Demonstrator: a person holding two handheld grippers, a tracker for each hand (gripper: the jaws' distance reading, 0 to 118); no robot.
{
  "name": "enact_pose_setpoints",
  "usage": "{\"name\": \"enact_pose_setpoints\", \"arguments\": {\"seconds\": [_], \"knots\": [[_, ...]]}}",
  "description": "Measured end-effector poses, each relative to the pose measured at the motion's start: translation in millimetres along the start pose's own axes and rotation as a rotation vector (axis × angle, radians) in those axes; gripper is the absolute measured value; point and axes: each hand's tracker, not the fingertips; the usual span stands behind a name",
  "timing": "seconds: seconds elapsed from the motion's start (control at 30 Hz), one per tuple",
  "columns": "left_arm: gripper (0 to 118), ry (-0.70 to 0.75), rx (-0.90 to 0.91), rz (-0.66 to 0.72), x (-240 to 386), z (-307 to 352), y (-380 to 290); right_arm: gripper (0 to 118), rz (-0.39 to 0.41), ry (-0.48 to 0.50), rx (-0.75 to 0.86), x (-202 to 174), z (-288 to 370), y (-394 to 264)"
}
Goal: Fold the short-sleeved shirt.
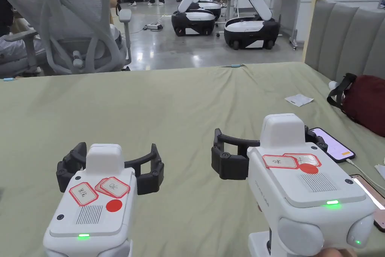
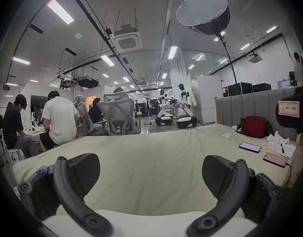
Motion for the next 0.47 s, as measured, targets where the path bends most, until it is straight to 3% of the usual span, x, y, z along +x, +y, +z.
{"name": "enact_pose_setpoints", "arguments": {"seconds": [0.1, 0.17, 0.23, 0.33, 0.47], "knots": [[118, 0.003, -0.001, -0.003, -0.5, 1.1, -1.2, 118, 0.009, 0.011, -0.019, -1.1, -3.2, -1.9], [118, 0.003, 0.0, -0.006, -1.2, 2.3, -1.4, 118, 0.043, -0.032, -0.01, -2.5, -5.2, -1.9], [118, 0.005, -0.002, -0.003, -2.4, 2.5, -1.4, 118, -0.007, -0.084, 0.016, -1.0, -3.4, -3.3], [118, 0.01, -0.005, 0.006, -4.3, 1.9, -1.4, 118, -0.018, -0.041, -0.037, 2.5, -3.7, -0.7], [118, 0.015, -0.002, 0.008, -4.9, 2.4, -0.8, 118, 0.092, -0.025, 0.023, 6.2, -5.3, -9.3]]}}
